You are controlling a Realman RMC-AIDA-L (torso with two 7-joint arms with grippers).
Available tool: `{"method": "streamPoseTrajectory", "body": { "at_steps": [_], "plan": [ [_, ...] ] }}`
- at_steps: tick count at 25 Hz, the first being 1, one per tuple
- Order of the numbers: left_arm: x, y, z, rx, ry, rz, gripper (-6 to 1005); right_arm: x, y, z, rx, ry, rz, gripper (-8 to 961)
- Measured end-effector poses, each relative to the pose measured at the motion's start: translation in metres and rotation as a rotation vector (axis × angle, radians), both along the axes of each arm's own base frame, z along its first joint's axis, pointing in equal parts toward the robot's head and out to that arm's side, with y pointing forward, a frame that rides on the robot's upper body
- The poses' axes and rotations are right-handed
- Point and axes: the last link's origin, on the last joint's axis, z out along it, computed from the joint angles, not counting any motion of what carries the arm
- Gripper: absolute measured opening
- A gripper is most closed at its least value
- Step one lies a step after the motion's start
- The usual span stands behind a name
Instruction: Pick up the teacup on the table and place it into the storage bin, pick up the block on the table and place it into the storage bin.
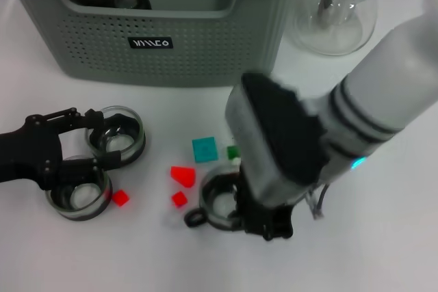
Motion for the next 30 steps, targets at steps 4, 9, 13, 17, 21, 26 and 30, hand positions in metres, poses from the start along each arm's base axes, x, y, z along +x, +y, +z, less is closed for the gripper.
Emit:
{"method": "streamPoseTrajectory", "body": {
  "at_steps": [4,9,13,17,21,26,30],
  "plan": [
    [-0.001,-0.001,0.000,0.003,0.000,0.003,872,-0.022,0.007,0.042,-0.002,0.175,-0.056,55],
    [-0.001,-0.001,0.000,0.007,0.003,0.002,872,-0.040,0.035,0.111,0.168,0.531,-0.144,55],
    [-0.001,0.001,0.001,0.013,0.001,0.003,872,-0.054,0.061,0.141,0.333,0.758,-0.196,55],
    [0.000,0.003,0.001,0.015,0.000,0.004,872,-0.077,0.091,0.137,0.470,0.832,-0.242,55],
    [0.000,0.003,-0.002,0.017,-0.004,0.010,872,-0.101,0.128,0.109,0.564,0.750,-0.310,55],
    [0.001,0.002,-0.007,0.011,-0.025,0.017,872,-0.110,0.176,0.064,0.689,0.616,-0.423,54],
    [0.002,0.002,-0.012,0.009,-0.036,0.026,872,-0.103,0.201,0.037,0.773,0.502,-0.463,54]
  ]
}}
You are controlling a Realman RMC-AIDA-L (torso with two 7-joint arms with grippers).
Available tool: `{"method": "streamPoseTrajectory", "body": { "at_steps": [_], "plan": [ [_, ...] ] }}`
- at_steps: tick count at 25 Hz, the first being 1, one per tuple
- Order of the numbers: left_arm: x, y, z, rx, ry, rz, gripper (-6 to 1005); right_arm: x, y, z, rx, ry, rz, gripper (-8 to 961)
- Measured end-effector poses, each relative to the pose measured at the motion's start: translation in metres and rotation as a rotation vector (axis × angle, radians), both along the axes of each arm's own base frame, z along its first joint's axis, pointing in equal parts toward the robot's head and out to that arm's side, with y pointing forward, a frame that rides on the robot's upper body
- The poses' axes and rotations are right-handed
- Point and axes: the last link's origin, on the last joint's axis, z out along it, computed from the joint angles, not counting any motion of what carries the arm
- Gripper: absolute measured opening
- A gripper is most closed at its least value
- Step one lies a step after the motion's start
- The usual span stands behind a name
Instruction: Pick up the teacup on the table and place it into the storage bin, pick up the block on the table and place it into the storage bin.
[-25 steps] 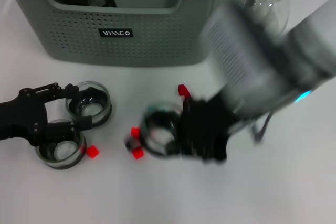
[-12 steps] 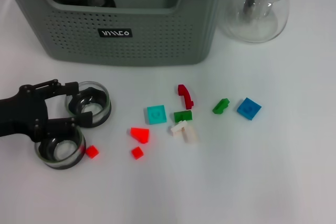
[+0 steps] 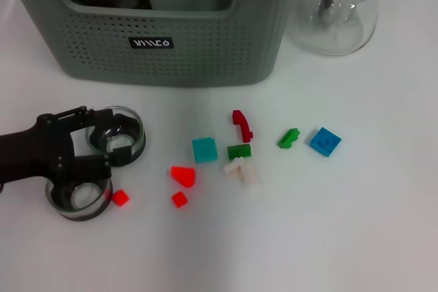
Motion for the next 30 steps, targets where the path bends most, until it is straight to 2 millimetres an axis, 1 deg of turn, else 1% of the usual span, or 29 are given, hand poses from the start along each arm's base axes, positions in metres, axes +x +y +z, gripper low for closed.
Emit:
{"method": "streamPoseTrajectory", "body": {
  "at_steps": [2,5,12,18,27,30],
  "plan": [
    [0.000,0.000,-0.001,-0.002,-0.004,0.002,872,0.007,0.006,-0.009,0.020,-0.052,-0.027,54],
    [0.000,-0.001,-0.003,-0.004,-0.009,0.005,872,0.018,0.008,-0.016,0.035,-0.092,-0.049,54],
    [0.001,0.002,-0.004,-0.006,-0.003,0.006,872,0.048,0.004,-0.017,0.024,-0.101,-0.106,54],
    [0.002,0.003,-0.005,-0.012,-0.002,0.001,873,0.057,0.001,-0.019,0.006,-0.113,-0.124,55],
    [0.002,0.003,-0.006,-0.015,-0.007,0.001,873,0.064,0.001,-0.018,0.007,-0.115,-0.136,73],
    [0.002,0.003,-0.006,-0.015,-0.008,0.001,873,0.064,0.002,-0.016,0.017,-0.101,-0.136,210]
  ]
}}
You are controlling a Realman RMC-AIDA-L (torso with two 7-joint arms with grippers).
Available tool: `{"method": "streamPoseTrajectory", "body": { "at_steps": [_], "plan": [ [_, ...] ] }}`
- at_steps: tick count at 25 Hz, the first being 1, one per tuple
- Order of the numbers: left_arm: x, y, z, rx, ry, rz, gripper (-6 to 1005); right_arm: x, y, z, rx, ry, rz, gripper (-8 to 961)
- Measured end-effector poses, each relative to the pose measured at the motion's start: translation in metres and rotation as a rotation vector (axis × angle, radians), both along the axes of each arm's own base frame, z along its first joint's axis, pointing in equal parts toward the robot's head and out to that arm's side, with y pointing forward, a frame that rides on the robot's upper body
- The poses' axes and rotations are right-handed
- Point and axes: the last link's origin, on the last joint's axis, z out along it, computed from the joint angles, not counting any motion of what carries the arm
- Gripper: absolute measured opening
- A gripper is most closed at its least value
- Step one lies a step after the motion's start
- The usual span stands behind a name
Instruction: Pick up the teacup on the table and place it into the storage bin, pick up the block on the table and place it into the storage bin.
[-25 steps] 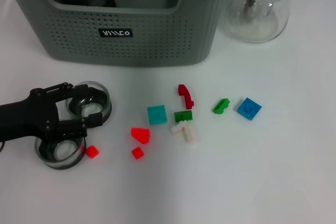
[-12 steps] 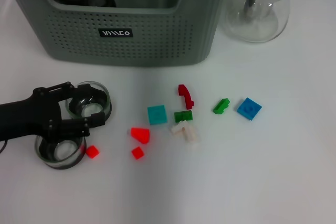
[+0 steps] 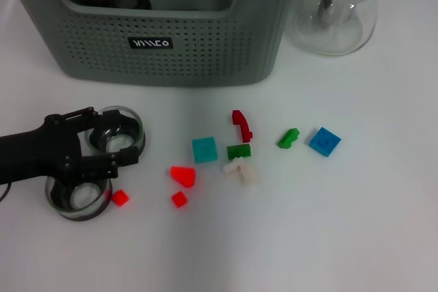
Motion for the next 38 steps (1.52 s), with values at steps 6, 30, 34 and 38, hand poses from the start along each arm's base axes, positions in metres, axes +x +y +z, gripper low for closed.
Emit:
{"method": "streamPoseTrajectory", "body": {
  "at_steps": [6,30,34,38],
  "plan": [
    [-0.001,-0.002,0.001,0.003,-0.004,0.004,873,-0.018,-0.005,0.047,0.079,0.254,0.074,431],
    [-0.016,-0.025,0.033,0.077,-0.001,0.034,873,0.015,-0.164,0.048,-0.558,-0.029,0.516,505],
    [-0.016,-0.025,0.032,0.078,0.000,0.036,872,0.031,-0.165,0.053,-0.541,0.072,0.495,505],
    [-0.015,-0.022,0.030,0.077,-0.004,0.032,871,0.076,-0.169,0.061,-0.475,0.277,0.479,504]
  ]
}}
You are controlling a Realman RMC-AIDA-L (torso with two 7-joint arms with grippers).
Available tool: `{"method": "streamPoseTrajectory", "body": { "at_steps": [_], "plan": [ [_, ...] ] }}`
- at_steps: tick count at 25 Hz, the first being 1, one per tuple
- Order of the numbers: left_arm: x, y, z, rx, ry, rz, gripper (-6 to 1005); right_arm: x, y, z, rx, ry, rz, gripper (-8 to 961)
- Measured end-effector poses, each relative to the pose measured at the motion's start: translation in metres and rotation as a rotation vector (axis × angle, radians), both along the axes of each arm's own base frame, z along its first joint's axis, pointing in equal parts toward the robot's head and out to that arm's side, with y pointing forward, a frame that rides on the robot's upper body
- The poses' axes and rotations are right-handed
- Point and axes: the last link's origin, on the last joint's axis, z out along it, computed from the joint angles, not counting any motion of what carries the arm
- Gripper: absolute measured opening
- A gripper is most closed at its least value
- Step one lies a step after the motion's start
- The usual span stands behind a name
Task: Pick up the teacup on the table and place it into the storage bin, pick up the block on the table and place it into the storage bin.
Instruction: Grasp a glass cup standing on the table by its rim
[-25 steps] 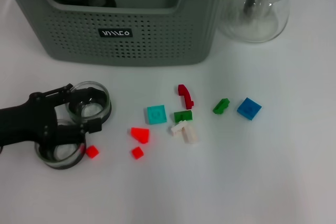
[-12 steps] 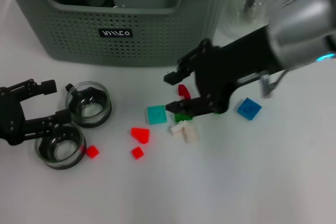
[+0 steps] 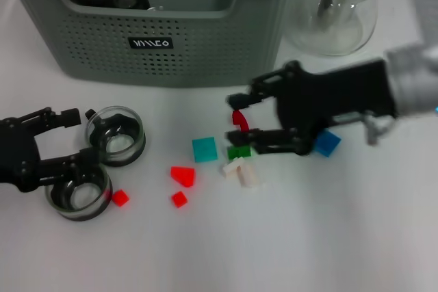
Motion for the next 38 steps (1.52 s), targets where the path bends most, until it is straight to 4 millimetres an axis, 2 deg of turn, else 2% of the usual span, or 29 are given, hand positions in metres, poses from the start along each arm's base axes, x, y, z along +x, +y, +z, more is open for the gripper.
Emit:
{"method": "streamPoseTrajectory", "body": {
  "at_steps": [3,5,8,10,12,16,17,20,22,28,38],
  "plan": [
    [0.004,0.005,-0.003,-0.016,0.006,-0.022,869,0.045,-0.007,0.000,0.046,0.198,-0.079,505],
    [0.006,0.007,-0.004,-0.028,0.009,-0.033,867,0.080,-0.019,-0.003,0.129,0.327,-0.108,505],
    [0.015,0.016,-0.005,-0.104,0.036,-0.050,865,0.108,-0.036,-0.007,0.222,0.411,-0.124,505],
    [0.025,0.028,0.001,-0.189,0.101,-0.021,864,0.117,-0.044,-0.008,0.266,0.433,-0.132,505],
    [0.041,0.043,0.010,-0.249,0.196,0.017,862,0.121,-0.045,-0.006,0.285,0.435,-0.143,505],
    [0.090,0.069,0.016,-0.311,0.418,0.085,859,0.123,-0.043,-0.003,0.295,0.433,-0.158,504],
    [0.107,0.075,0.012,-0.328,0.503,0.097,858,0.122,-0.042,-0.002,0.294,0.433,-0.159,504],
    [0.141,0.085,-0.004,-0.365,0.722,0.117,856,0.121,-0.039,0.000,0.281,0.440,-0.178,504],
    [0.154,0.087,-0.017,-0.381,0.826,0.114,854,0.120,-0.037,0.001,0.273,0.443,-0.191,504],
    [0.165,0.092,-0.050,-0.361,1.039,0.145,850,0.121,-0.035,0.005,0.283,0.454,-0.209,505],
    [0.147,0.098,-0.081,-0.379,1.079,0.205,818,0.121,-0.036,0.005,0.281,0.455,-0.217,505]
  ]
}}
